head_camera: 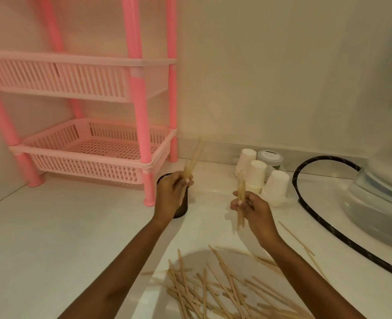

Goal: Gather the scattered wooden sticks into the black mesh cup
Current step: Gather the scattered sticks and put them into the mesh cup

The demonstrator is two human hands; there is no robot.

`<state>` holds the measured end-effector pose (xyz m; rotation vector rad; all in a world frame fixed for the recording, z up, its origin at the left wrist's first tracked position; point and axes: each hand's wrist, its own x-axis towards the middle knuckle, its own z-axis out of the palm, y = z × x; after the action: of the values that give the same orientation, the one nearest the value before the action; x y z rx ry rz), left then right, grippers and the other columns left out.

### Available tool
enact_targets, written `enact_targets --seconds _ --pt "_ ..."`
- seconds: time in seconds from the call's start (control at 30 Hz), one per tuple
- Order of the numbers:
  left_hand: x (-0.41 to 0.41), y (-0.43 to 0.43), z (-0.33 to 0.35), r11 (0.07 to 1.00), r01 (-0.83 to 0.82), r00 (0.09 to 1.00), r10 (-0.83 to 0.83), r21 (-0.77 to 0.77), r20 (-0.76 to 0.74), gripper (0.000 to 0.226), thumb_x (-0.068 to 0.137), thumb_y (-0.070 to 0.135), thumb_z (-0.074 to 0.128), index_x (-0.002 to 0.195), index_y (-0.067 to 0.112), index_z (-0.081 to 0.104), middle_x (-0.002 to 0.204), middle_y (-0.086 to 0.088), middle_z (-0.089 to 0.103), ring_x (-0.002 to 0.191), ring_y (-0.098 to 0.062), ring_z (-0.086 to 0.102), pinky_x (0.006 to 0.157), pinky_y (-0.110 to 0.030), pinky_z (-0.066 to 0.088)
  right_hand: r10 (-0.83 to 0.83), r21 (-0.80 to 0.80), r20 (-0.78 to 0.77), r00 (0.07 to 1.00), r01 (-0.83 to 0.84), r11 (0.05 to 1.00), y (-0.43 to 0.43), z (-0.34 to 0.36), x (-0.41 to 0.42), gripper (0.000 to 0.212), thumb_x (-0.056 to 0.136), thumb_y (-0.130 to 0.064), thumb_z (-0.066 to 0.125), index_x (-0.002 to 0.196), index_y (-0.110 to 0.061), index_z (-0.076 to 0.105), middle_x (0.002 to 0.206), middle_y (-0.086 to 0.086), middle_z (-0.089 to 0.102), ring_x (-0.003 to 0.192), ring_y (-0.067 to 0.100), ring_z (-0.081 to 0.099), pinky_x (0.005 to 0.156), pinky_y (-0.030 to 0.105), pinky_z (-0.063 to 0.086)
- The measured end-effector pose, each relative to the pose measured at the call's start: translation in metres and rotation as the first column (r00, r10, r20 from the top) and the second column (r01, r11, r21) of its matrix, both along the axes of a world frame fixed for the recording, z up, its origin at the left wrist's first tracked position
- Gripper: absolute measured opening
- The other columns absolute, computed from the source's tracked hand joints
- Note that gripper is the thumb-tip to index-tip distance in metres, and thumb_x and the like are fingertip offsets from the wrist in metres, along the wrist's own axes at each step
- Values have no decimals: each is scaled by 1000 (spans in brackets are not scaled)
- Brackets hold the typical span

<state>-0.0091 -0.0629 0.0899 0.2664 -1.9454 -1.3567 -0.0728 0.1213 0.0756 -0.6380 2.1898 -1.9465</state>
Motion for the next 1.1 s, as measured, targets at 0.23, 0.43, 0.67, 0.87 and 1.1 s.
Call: enact_targets --seconds 0.23,0.43,0.67,0.87,1.1 --pt "-12 -32 32 983 -19 979 55 184 -194 16 90 -3 49 102 -5 59 81 0 64 71 3 65 78 -18 54 93 -316 117 989 -51 947 -77 40 6 22 92 6 40 110 9 51 77 6 59 75 16 60 75 20 52" --pt "-19 -40 20 984 -68 989 88 166 -117 16 90 -4 47 94 3 61 88 -12 64 86 -23 63 88 -35 51 -36 -280 83 996 58 958 -128 48 4 15 91 3 44 100 -2 55 108 28 63 105 37 59 99 46 45" --pt "-19 -43 -16 988 -146 989 145 56 27 14 90 -3 49 93 -4 62 85 -10 64 76 -19 59 63 -6 45 -80 -102 76 994 88 991 -152 14 3 16 91 -1 46 99 -3 58 106 19 68 102 31 62 95 45 48" --pt "-17 -45 -28 985 -171 982 171 -12 85 12 90 -4 48 92 -3 60 85 -9 61 81 -22 58 75 -28 48 -19 42 -84 996 23 999 -151 -4 1 20 92 -4 45 109 -6 56 105 14 67 96 25 62 76 25 45" --pt "-16 -45 -31 981 -184 979 189 -66 78 16 90 -7 45 92 -2 59 84 -8 60 79 -19 56 72 -20 47 72 -27 -199 977 -79 997 -145 1 0 33 95 -6 38 125 -15 45 102 -3 56 90 3 58 77 8 44"
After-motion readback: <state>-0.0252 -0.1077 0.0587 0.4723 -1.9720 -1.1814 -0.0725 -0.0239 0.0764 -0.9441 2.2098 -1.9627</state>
